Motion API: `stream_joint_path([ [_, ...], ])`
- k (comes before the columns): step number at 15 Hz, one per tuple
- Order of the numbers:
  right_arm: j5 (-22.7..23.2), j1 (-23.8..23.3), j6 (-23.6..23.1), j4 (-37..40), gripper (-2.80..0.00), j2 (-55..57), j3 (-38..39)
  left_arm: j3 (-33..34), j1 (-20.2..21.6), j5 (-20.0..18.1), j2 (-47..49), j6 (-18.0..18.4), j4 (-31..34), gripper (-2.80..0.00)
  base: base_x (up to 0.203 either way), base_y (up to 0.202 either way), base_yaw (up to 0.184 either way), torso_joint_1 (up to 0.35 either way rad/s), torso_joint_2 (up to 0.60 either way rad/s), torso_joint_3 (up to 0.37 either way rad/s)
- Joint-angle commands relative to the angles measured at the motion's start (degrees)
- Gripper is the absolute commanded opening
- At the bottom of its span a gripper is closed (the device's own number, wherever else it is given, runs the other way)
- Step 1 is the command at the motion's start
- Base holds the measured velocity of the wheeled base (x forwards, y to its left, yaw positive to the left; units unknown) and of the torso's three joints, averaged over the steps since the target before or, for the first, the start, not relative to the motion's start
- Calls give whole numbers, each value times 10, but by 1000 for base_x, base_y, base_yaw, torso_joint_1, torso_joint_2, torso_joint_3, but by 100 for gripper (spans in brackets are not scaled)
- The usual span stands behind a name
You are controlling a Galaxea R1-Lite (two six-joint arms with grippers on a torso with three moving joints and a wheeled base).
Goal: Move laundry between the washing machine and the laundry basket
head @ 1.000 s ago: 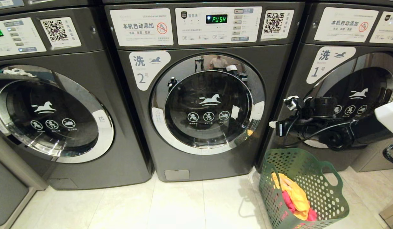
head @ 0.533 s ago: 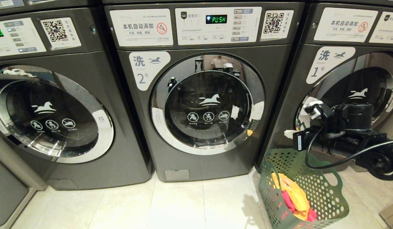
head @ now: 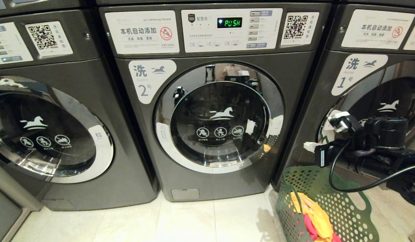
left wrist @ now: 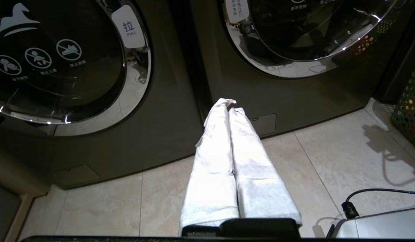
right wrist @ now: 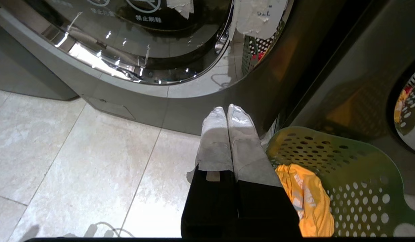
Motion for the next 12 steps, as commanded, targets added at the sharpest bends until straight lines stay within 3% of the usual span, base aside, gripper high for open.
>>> stream_joint_path([
  [1, 1, 2, -1, -15, -280, 21, -3, 0, 0, 0, -1, 1, 0, -280, 193, 0, 1, 0, 5, -3],
  [3, 1, 6, -1, -44, -280, 50, -3, 0, 0, 0, -1, 0, 0, -280, 155, 0, -1, 3, 0, 1],
  [10, -6, 15, -4, -236, -280, 240, -26, 0, 0, 0, -1, -6, 0, -280, 0, 0, 0, 0, 0, 0],
  [12, -8, 14, -2, -251, -280, 271, -61, 0, 0, 2, -1, -17, 2, -280, 0, 0, 0, 0, 0, 0],
])
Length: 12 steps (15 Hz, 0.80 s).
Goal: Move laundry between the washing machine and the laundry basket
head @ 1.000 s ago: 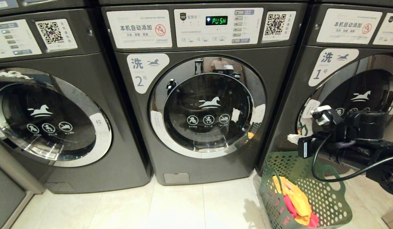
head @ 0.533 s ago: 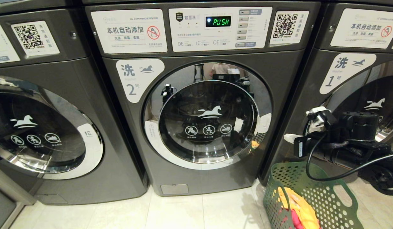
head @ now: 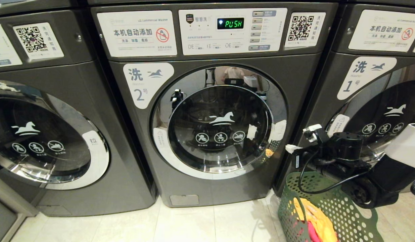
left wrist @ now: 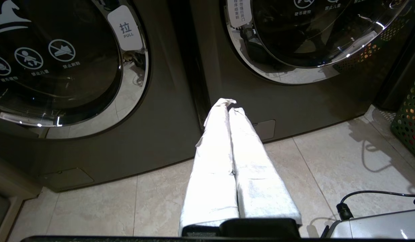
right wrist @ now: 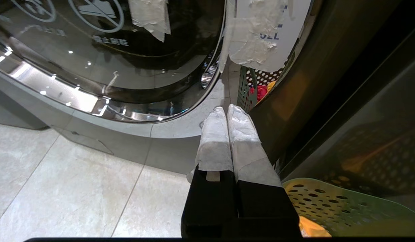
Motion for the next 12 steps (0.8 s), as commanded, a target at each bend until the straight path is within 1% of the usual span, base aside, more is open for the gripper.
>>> stream_joint_path([
  [1, -3, 0, 1, -10, -280, 65, -46, 0, 0, 9, -1, -6, 2, -280, 0, 0, 0, 0, 0, 0],
  [2, -11, 0, 1, -10, -280, 75, -69, 0, 0, 15, -1, -11, 2, -280, 0, 0, 0, 0, 0, 0],
  [4, -17, -2, 2, -10, -280, 93, -108, 0, 0, 15, -1, -11, 2, -280, 0, 0, 0, 0, 0, 0],
  [12, -17, -2, 1, -7, -280, 179, -271, 0, 0, 14, -1, -10, 1, -280, 0, 0, 0, 0, 0, 0],
])
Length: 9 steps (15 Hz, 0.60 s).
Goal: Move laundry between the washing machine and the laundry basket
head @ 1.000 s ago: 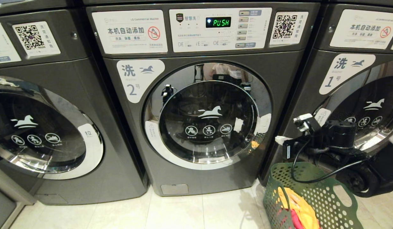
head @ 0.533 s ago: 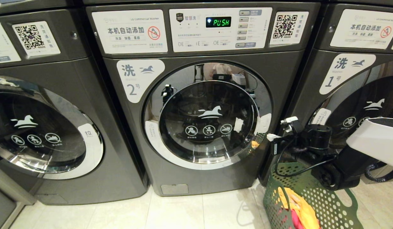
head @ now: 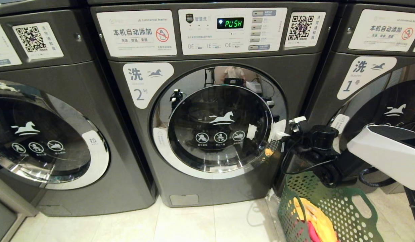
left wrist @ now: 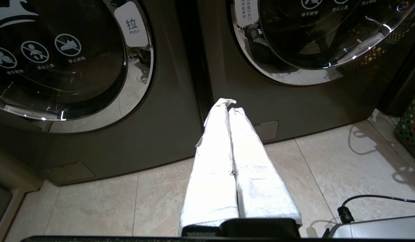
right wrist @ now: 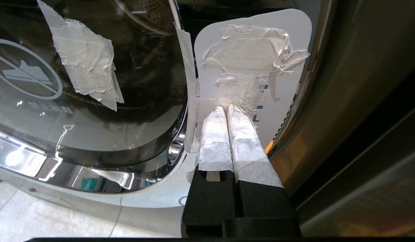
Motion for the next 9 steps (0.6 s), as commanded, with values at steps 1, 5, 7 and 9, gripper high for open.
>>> stream_joint_path([
  [1, 0, 0, -1, -3, -280, 45, -65, 0, 0, 0, 0, 1, 0, -280, 0, 0, 0, 0, 0, 0],
  [5, 0, 0, 0, 35, -280, 83, -159, 0, 0, -1, 0, 2, 0, -280, 0, 0, 0, 0, 0, 0],
  [7, -1, 1, -1, 50, -280, 76, -159, 0, 0, -1, 0, 3, 0, -280, 0, 0, 0, 0, 0, 0],
  [9, 1, 3, -2, 68, -280, 10, -85, 0, 0, 1, 0, 0, 0, -280, 0, 0, 0, 0, 0, 0],
])
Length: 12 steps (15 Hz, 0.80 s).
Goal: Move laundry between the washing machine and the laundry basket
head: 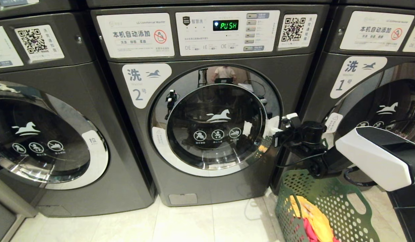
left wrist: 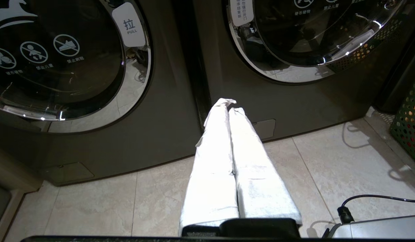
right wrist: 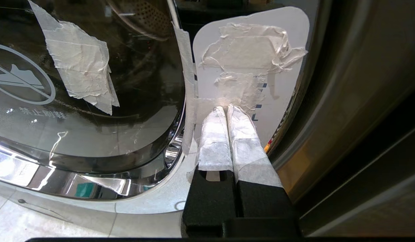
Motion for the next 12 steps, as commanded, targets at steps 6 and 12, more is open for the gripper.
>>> stream_joint_path([
  [6, -45, 35, 2, 195, -280, -494, 362, 0, 0, 23, 0, -86, 0, -280, 0, 0, 0, 5, 2, -1],
  [12, -187, 49, 1, 443, -280, -989, 585, 0, 0, 23, 0, -89, 0, -280, 0, 0, 0, 0, 0, 0],
])
